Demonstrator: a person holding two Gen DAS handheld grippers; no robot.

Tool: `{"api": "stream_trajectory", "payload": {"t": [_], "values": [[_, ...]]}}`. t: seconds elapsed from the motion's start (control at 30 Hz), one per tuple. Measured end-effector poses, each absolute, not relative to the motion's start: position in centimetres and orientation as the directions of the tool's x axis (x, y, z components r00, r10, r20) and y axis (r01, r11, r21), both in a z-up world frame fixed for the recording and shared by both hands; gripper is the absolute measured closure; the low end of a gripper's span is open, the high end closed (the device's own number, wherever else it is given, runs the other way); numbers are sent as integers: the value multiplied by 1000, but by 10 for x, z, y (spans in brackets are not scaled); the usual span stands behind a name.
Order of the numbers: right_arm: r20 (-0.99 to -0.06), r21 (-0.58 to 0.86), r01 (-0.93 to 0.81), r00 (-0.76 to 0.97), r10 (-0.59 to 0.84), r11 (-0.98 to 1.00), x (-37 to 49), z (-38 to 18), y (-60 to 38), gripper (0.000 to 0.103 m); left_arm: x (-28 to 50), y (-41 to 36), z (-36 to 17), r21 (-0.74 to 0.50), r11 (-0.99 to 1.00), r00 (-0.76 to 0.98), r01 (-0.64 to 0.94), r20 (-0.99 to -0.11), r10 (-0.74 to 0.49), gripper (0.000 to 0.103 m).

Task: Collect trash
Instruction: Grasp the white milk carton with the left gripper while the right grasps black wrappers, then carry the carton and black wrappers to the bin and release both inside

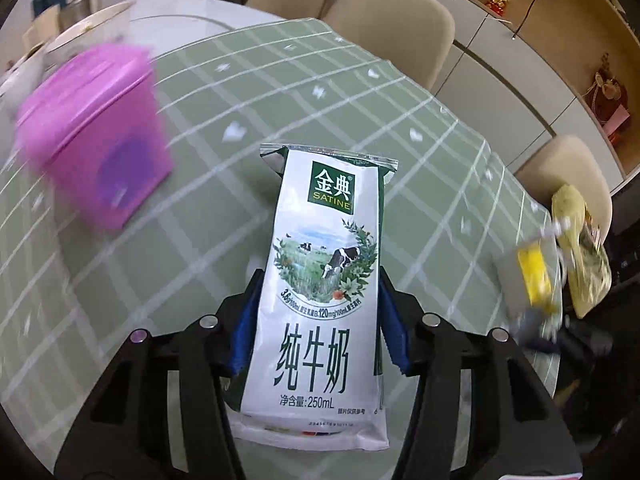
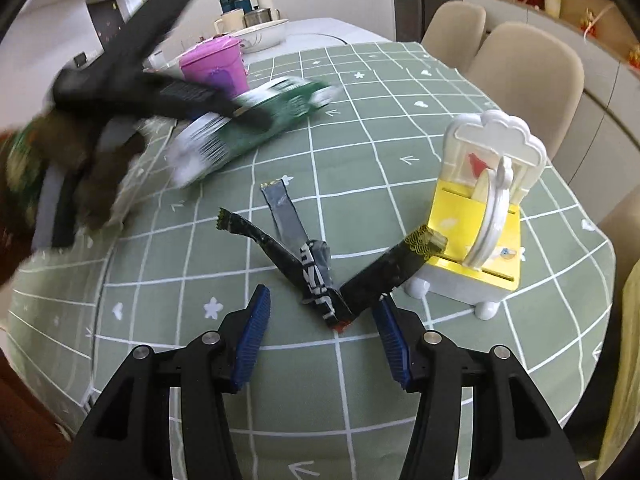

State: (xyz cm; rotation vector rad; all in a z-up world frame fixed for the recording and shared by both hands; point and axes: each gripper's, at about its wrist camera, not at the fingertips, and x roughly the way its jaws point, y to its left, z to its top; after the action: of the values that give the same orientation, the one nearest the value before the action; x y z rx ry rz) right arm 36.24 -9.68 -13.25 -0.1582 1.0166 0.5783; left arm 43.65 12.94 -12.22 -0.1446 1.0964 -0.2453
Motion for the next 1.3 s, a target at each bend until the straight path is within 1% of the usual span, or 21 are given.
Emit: {"api": "stream_trajectory", "payload": {"t": [0.13, 0.2, 0.3, 0.33, 0.37, 0.4, 0.43, 0.57, 0.8, 0.97, 1.0, 1.03, 1.07, 1.3], "values": [[-823, 53, -540, 453, 343, 840, 368, -122, -85, 53, 393, 142, -121, -238, 970, 443, 42, -866, -231, 52], [-823, 4, -549, 473, 315, 836, 372, -121, -78, 53, 373, 146, -122, -253, 967, 451, 17, -861, -233, 52], [-837, 19, -553, 447, 316, 833, 383, -128, -72, 53, 361, 147, -125, -263, 965, 452, -1, -861, -234, 51], [-840, 58, -542, 427, 335, 838, 388, -130, -73, 57, 357, 148, -125, -260, 966, 457, -4, -860, -229, 51], [-843, 80, -535, 414, 344, 841, 390, -131, -72, 67, 354, 149, -124, -249, 968, 462, -8, -860, -217, 51], [-852, 103, -515, 396, 343, 851, 393, -132, -73, 70, 352, 150, -123, -238, 971, 467, -11, -860, -206, 51], [-853, 110, -500, 397, 340, 859, 391, -130, -73, 77, 349, 150, -120, -232, 973, 476, -10, -857, -199, 51], [-847, 71, -488, 431, 311, 870, 377, -115, -74, 85, 343, 152, -113, -243, 970, 500, -3, -840, -209, 49], [-844, 71, -433, 454, 285, 899, 356, -98, -93, 87, 342, 150, -109, -249, 968, 518, 4, -828, -215, 49], [-846, 65, -398, 465, 262, 915, 345, -93, -106, 87, 351, 146, -116, -236, 972, 493, 7, -845, -209, 49], [-844, 65, -393, 469, 260, 917, 342, -92, -108, 87, 353, 146, -117, -237, 972, 485, -2, -850, -206, 51], [-842, 63, -390, 473, 259, 919, 340, -90, -110, 87, 354, 146, -117, -236, 972, 484, -4, -851, -205, 55], [-840, 60, -388, 478, 256, 920, 338, -89, -111, 87, 355, 146, -116, -238, 971, 484, -1, -850, -208, 56], [-810, 40, -384, 529, 255, 923, 322, -69, -120, 87, 349, 138, -85, -226, 974, 541, 28, -815, -205, 57]]}}
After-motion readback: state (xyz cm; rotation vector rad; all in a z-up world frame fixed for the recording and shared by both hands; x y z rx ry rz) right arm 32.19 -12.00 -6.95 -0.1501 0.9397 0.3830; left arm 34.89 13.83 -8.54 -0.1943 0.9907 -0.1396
